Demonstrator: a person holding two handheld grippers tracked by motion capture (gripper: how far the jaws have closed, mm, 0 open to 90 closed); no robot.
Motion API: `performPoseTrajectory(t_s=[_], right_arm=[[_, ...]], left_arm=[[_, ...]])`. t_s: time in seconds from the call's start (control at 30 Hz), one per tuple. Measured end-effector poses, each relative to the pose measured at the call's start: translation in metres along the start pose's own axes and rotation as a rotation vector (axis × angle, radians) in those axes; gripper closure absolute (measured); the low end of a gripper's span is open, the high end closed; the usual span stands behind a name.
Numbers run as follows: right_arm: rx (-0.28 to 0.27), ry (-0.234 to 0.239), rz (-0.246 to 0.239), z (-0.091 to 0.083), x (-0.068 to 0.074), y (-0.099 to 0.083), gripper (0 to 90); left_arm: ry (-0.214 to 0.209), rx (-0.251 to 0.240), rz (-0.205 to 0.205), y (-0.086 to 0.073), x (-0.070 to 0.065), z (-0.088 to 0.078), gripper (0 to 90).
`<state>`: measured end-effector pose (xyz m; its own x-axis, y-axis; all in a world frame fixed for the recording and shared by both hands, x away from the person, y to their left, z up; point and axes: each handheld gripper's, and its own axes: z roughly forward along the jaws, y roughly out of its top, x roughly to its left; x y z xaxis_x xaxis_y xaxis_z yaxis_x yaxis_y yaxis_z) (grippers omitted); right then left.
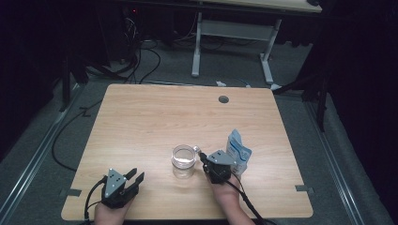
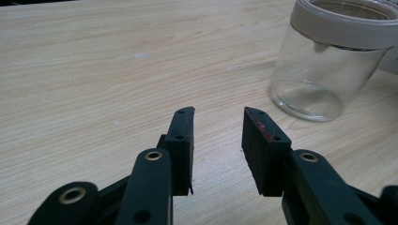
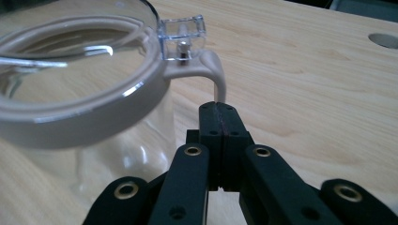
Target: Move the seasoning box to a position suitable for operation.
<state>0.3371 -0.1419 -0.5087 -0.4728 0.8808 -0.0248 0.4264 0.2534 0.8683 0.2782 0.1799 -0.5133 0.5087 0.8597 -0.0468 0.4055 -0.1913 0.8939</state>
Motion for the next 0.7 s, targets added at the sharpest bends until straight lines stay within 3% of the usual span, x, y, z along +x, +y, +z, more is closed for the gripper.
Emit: performPoseTrajectory(t_s=[0.2,0.33,0.43,0.47,0.5,0.63,0.7], right_arm=[[0.001,0.029,-0.016,0.023,0.004,0.014,90.0],[0.005,0.031,-0.017,0.025,0.004,0.016,90.0],[0.008,0.043,-0.004,0.014,0.004,0.007,90.0],[0.010,0.048,-0.016,0.003,0.004,-0.002,89.9],[0.010,0.048,-0.016,0.003,0.004,-0.002,89.9],[0.011,0.049,-0.012,-0.024,-0.002,-0.021,89.9],[0.014,0.044,-0.006,-0.034,-0.005,-0.028,89.9]], left_arm=[[-0.007,0.001,-0.019,-0.001,0.002,0.002,64.0],[-0.024,0.025,-0.004,0.002,-0.001,0.010,65.2],[-0.050,0.036,-0.002,0.011,-0.005,0.022,71.5],[-0.067,0.037,-0.012,0.019,-0.008,0.036,78.5],[-0.067,0.037,-0.012,0.019,-0.008,0.036,80.8],[-0.079,0.011,-0.046,0.035,-0.012,0.073,89.8],[-0.082,0.011,-0.030,0.041,-0.017,0.090,90.0]])
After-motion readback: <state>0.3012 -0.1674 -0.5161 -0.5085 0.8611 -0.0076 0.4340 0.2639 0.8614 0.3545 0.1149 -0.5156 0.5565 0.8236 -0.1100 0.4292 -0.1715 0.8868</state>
